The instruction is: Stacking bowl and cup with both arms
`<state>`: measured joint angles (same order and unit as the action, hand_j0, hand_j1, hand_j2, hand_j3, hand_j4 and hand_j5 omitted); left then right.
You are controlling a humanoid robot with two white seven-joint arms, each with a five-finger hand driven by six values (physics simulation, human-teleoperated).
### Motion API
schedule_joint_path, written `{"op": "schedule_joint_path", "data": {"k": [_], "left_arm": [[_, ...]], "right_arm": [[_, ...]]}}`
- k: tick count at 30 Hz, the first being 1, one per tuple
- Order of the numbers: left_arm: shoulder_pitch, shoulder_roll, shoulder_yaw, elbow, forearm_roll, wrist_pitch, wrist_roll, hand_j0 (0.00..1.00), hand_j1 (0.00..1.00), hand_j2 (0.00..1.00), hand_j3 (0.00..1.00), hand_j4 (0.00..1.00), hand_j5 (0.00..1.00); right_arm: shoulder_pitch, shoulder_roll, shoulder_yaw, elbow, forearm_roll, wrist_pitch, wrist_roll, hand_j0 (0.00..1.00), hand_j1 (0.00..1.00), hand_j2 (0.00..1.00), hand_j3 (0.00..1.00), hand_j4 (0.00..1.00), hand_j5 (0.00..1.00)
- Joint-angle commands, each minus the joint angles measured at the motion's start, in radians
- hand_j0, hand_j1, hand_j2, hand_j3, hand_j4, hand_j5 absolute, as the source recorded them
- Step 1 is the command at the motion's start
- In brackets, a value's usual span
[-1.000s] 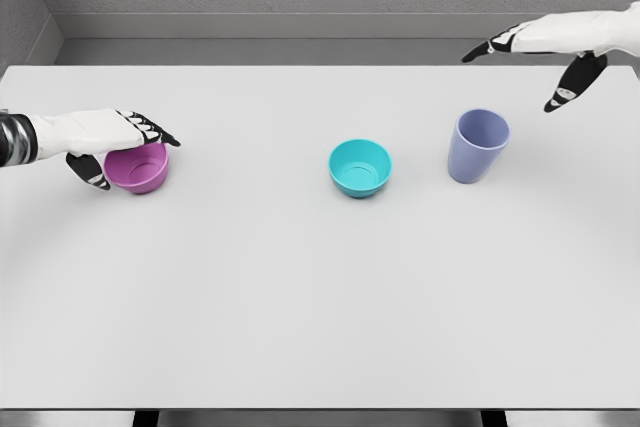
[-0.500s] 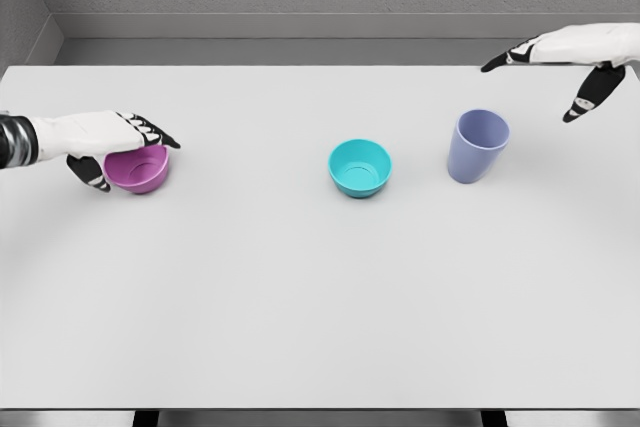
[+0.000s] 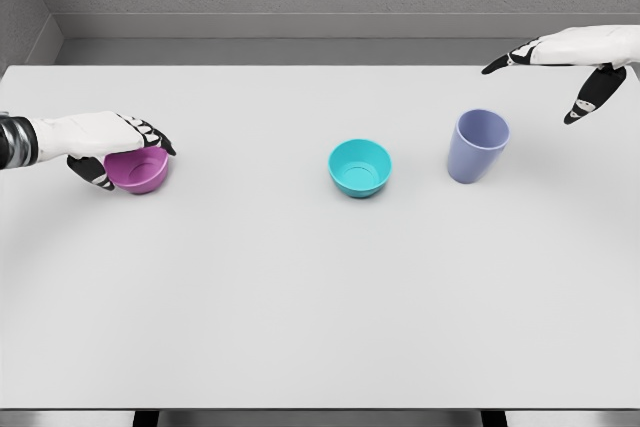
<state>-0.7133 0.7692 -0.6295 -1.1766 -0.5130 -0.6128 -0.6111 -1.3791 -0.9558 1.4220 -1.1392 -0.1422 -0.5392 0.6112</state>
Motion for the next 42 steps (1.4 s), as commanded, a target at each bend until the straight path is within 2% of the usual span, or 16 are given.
{"op": "schedule_joint_path", "data": {"k": [1, 2, 15, 27, 42], "left_arm": [[0.0, 0.001, 0.001, 0.0, 0.004, 0.002, 0.0, 0.67, 0.67, 0.67, 0.67, 0.67, 0.67], [0.0, 0.001, 0.001, 0.0, 0.004, 0.002, 0.0, 0.63, 0.63, 0.63, 0.63, 0.63, 0.63], [-0.002, -0.001, 0.002, -0.014, 0.007, 0.002, 0.0, 0.6, 0.6, 0.6, 0.6, 0.6, 0.6], [-0.003, -0.005, 0.005, -0.11, 0.01, 0.002, 0.0, 0.59, 0.59, 0.59, 0.59, 0.59, 0.59], [-0.011, -0.037, 0.005, -0.149, 0.01, 0.002, 0.0, 0.58, 0.58, 0.58, 0.58, 0.58, 0.58]], "right_arm": [[0.0, 0.0, -0.002, -0.001, -0.005, 0.002, 0.0, 1.0, 1.0, 1.0, 1.0, 1.0, 1.0], [0.0, 0.0, -0.002, -0.001, -0.005, 0.002, 0.0, 1.0, 1.0, 1.0, 1.0, 1.0, 1.0], [-0.002, 0.0, -0.002, 0.001, -0.004, 0.002, 0.0, 1.0, 1.0, 1.0, 1.0, 1.0, 1.0], [-0.002, 0.0, -0.002, 0.001, -0.005, 0.002, 0.0, 1.0, 1.0, 1.0, 1.0, 1.0, 1.0], [-0.002, 0.0, -0.002, 0.001, -0.005, 0.002, 0.0, 1.0, 1.0, 1.0, 1.0, 1.0, 1.0]]}}
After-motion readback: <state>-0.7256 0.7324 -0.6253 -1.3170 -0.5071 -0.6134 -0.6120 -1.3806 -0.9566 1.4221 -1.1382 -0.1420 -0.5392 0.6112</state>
